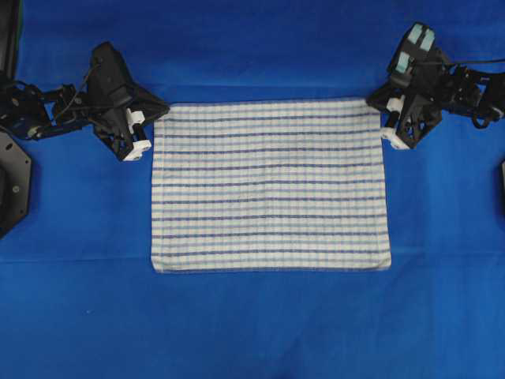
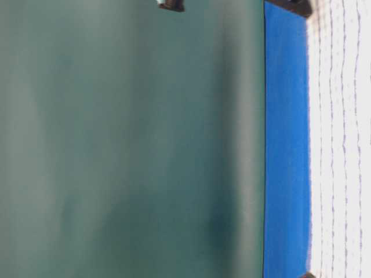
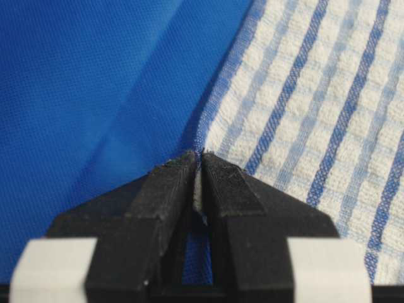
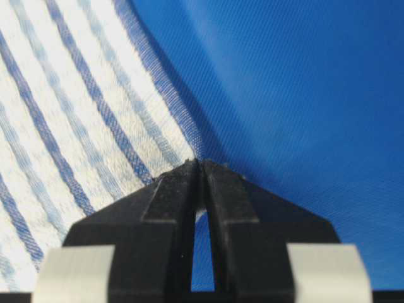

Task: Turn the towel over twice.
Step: 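Lift the far towel edge with both grippers and pull it away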

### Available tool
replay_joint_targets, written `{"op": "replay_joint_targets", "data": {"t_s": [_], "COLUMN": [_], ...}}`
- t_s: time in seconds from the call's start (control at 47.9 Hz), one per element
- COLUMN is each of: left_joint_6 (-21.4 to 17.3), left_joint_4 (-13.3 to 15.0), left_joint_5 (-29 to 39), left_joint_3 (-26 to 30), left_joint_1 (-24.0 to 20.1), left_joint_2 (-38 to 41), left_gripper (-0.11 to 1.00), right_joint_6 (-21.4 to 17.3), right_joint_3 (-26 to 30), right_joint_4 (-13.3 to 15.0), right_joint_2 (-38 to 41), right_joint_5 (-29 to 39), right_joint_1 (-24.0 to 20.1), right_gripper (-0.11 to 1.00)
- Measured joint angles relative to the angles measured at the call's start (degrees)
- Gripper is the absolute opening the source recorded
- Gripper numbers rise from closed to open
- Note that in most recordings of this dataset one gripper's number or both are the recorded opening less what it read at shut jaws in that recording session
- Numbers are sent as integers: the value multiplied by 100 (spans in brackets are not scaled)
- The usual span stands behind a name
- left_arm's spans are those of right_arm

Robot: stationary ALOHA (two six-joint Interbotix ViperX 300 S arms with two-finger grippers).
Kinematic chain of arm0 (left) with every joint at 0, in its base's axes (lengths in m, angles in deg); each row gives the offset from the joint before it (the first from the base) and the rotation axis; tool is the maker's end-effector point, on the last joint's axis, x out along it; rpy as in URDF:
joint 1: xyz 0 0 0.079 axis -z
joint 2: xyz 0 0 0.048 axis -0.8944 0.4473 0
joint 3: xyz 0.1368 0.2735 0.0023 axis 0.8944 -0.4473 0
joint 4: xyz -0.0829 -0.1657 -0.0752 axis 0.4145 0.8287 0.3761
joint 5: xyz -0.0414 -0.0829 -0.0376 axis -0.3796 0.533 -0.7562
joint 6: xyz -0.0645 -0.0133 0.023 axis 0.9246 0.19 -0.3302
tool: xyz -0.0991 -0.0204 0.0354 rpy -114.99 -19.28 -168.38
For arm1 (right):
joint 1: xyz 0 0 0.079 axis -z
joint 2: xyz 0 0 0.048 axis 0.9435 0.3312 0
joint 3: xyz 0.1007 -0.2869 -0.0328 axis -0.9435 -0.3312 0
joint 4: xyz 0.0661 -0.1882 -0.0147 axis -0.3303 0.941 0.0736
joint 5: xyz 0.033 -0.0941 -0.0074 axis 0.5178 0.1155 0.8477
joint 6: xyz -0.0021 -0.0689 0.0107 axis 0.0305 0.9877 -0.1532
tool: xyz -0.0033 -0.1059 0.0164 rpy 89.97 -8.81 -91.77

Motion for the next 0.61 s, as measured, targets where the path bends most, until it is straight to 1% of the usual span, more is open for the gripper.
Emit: {"op": "replay_joint_targets", "data": {"t_s": [0.104,0.251,0.376,0.459,0.605], "left_joint_6": [-149,-413,-782,-1055,-1099], "left_joint_4": [0,0,0,0,0], "left_joint_5": [369,967,1441,1714,1942], "left_joint_3": [88,281,510,712,940], "left_joint_1": [-123,-413,-624,-765,-896], "left_joint_2": [-448,-1160,-1793,-2250,-2918], "left_gripper": [3,3,3,3,3], "right_joint_6": [-9,0,79,123,185], "right_joint_3": [0,9,114,220,545], "right_joint_4": [-9,-9,0,70,255], "right_joint_2": [-264,-738,-1222,-1512,-2127], "right_joint_5": [0,9,141,308,817], "right_joint_1": [176,563,905,1046,1160], "right_gripper": [5,5,5,5,5]}}
